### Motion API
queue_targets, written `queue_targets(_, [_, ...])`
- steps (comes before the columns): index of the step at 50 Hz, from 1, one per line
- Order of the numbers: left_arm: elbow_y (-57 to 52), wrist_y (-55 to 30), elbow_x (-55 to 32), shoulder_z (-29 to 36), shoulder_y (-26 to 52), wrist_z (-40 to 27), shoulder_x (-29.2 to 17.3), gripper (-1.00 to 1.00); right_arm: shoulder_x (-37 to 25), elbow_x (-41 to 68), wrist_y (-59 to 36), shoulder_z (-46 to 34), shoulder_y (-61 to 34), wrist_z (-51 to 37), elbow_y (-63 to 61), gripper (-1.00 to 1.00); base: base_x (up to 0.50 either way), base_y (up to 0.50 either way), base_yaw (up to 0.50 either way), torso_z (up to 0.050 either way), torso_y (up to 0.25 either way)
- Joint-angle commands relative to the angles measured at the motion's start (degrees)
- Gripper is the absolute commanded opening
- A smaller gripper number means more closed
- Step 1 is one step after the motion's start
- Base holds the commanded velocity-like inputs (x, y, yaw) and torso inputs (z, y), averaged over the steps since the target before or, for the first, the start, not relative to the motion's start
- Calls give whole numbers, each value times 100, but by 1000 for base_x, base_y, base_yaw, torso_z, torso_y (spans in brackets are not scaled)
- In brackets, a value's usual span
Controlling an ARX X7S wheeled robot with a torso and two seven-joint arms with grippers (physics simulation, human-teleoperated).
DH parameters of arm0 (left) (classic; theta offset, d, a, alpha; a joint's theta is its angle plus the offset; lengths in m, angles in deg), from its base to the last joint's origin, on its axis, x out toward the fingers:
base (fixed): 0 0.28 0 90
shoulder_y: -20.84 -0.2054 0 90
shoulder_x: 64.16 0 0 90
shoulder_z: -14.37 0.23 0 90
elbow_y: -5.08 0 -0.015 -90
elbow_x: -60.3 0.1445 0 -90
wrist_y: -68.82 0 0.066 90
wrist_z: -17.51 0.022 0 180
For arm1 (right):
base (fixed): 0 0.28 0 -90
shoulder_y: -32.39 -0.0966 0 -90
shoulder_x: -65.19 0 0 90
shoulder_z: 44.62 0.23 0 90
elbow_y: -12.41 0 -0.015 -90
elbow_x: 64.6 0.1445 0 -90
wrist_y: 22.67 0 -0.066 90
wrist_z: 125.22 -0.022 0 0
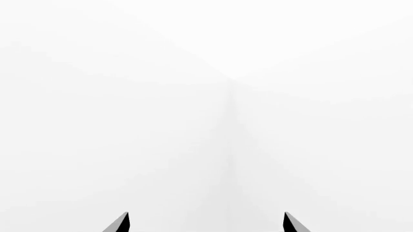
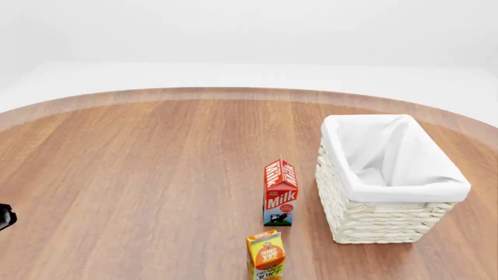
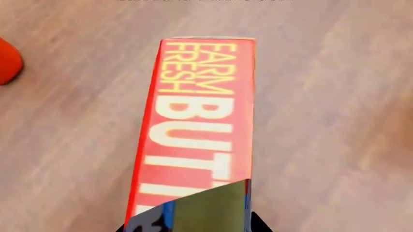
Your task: Pick up the cream cheese box and the butter, and put them in the basket.
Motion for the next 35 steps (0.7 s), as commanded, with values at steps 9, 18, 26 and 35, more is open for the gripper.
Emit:
queue_targets(9, [-8, 88, 83, -157, -37, 127, 116, 100, 57, -96, 201, 69, -194, 210, -225, -100, 0, 1, 1, 0, 0])
queue_targets(18, [-81, 54, 95, -179, -59, 109, 114, 100, -33, 825, -243, 689, -716, -689, -1505, -100, 0, 0, 0, 0, 1])
queue_targets(26, [-147, 25, 107, -202, -80, 95, 108, 100, 235, 2003, -633, 1002, -1128, -2009, -2539, -100, 0, 0, 0, 0, 0])
queue_targets(35, [-161, 38, 70, -253, -113, 89, 107, 100, 612, 3372, -480, 1091, -1874, -3444, -3118, -100, 0, 0, 0, 1, 1])
